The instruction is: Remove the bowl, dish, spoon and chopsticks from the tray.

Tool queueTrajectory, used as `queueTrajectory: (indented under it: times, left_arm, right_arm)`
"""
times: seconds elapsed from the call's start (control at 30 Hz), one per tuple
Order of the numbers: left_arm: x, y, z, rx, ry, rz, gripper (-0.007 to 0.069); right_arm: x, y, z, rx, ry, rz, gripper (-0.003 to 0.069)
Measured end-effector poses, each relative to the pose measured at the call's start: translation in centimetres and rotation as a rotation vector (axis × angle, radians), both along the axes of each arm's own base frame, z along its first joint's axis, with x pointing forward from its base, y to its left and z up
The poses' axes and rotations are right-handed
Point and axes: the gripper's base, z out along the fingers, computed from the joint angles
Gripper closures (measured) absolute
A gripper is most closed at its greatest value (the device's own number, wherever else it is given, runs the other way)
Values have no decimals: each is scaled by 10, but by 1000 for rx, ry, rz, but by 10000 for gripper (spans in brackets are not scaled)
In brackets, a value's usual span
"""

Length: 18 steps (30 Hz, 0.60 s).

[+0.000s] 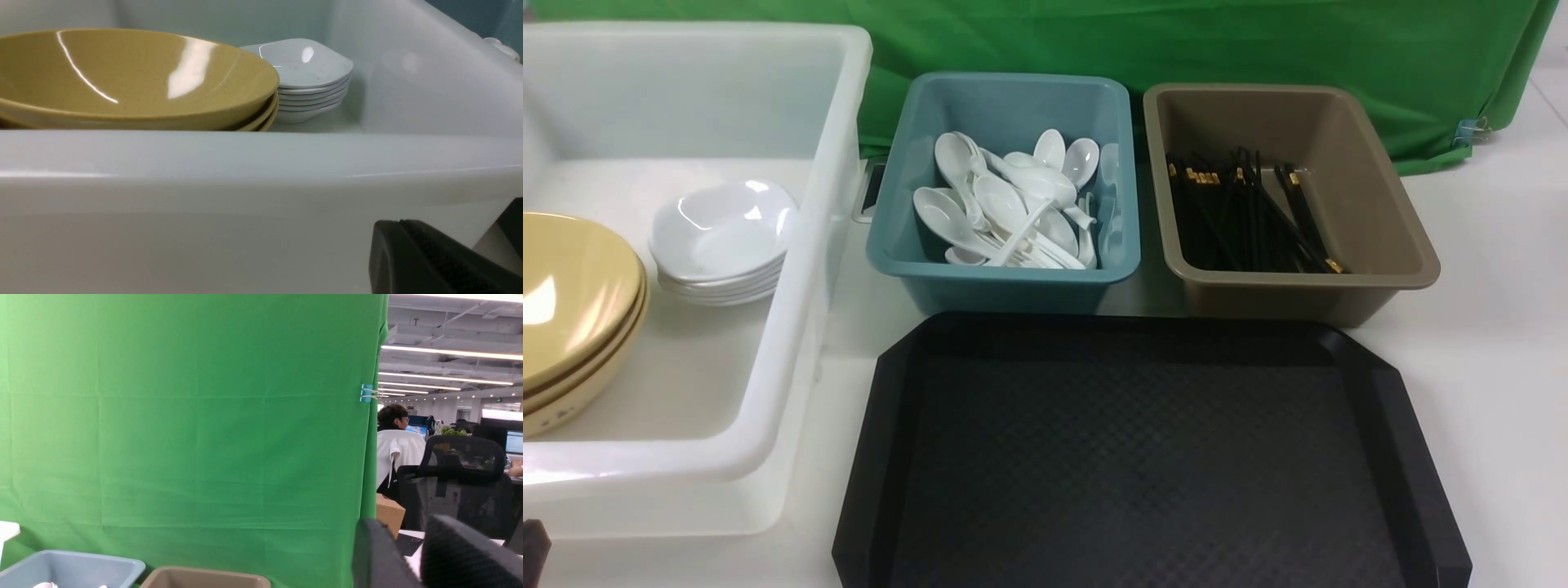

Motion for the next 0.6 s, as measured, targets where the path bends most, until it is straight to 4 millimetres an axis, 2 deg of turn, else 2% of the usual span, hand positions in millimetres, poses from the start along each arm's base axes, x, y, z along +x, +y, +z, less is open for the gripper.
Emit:
queueTrajectory:
  times: [0.47,0.53,0.6]
  left_arm:
    - [0,0,0,0,0,0,623]
    - [0,0,0,0,0,0,623]
    - [0,0,0,0,-2,0,623]
  right_arm:
    - [0,1,0,6,0,13,449]
    - [0,4,0,24,6,50,447]
    - [-2,14,-2,18,29,173,445]
